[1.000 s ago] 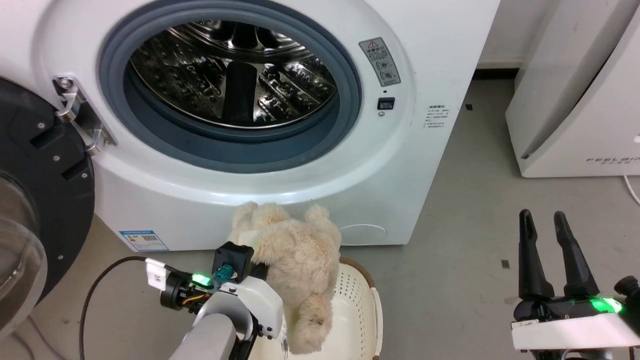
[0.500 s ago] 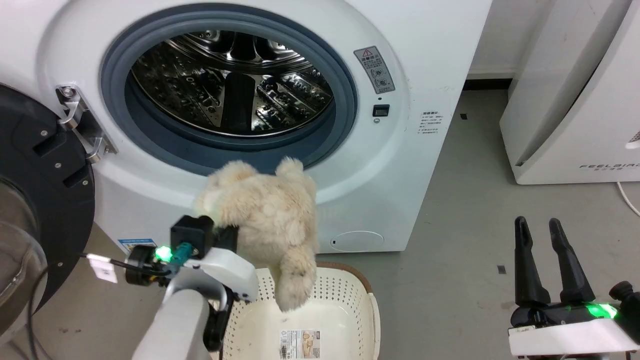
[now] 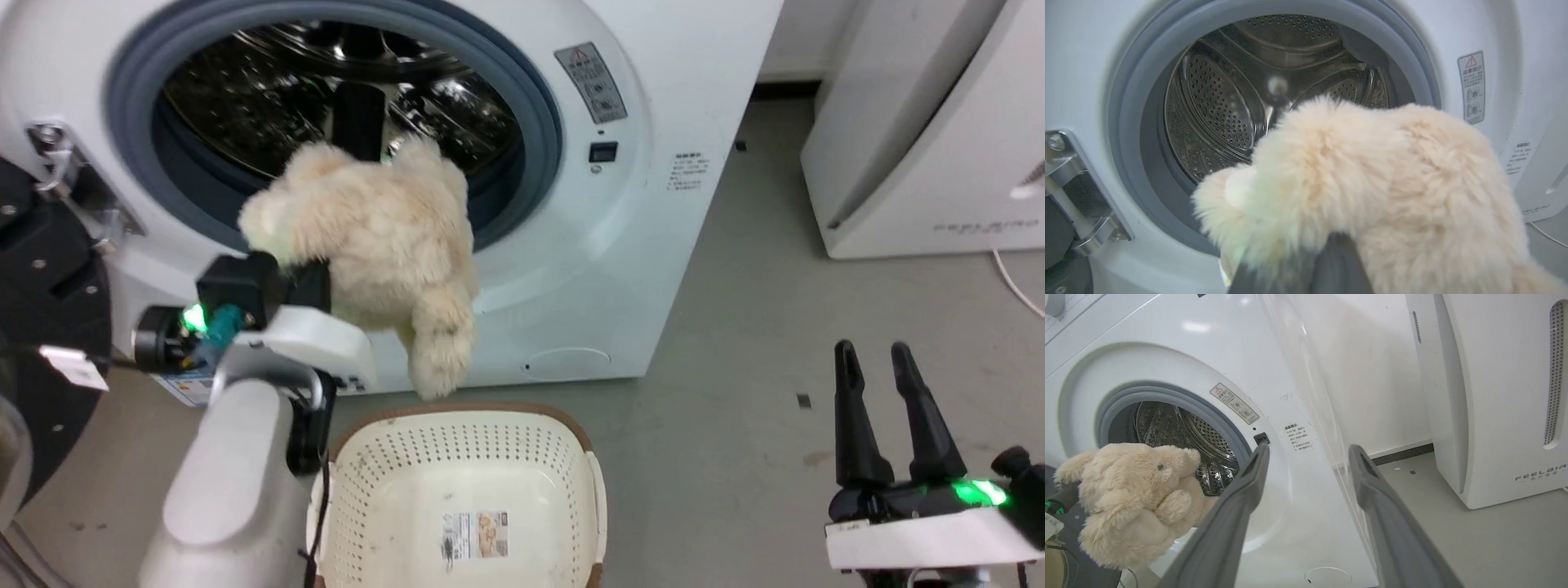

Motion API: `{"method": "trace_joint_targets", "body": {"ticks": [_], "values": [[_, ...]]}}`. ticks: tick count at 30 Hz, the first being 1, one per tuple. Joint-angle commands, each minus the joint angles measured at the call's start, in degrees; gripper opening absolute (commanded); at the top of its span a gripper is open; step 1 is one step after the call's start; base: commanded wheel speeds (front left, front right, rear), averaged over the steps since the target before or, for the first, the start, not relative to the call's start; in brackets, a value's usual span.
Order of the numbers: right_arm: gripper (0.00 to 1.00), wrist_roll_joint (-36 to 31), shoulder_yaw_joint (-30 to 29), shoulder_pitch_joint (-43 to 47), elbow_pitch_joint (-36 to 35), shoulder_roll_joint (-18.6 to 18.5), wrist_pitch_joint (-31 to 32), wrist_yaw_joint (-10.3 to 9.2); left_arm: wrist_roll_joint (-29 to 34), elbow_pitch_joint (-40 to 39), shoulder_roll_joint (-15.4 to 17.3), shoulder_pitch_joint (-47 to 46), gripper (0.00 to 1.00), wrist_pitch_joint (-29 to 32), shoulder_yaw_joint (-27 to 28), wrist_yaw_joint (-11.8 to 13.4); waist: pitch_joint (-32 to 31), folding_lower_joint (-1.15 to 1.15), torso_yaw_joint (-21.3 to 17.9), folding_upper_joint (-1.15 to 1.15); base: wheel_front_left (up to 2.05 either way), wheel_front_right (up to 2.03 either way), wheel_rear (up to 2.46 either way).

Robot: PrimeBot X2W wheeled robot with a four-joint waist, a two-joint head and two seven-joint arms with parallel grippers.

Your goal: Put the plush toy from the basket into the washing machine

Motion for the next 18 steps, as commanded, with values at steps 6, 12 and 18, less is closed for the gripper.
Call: {"method": "trace_joint_targets", "body": {"ticks": [6, 12, 18], "values": [[1.00, -0.1, 0.2, -3.1, -0.8, 0.0, -0.2, 0.03, 0.8, 2.9, 0.6, -7.2, 0.00, -0.4, 3.2, -0.3, 6.1, 0.00, -3.1, 0.00, 0.00, 0.00, 0.00], [1.00, 0.2, -0.1, -5.8, -1.4, 0.0, -0.2, 0.03, 1.8, 4.0, 1.3, -13.1, 0.00, -0.4, 6.3, 0.1, 11.9, 0.00, -5.4, 0.00, 0.00, 0.00, 0.00], [1.00, 0.7, 0.5, -8.6, -2.0, 0.0, -0.2, 0.03, 2.9, 5.1, 2.0, -17.7, 0.00, -0.4, 9.1, 0.4, 17.1, 0.00, -7.5, 0.00, 0.00, 0.00, 0.00]]}}
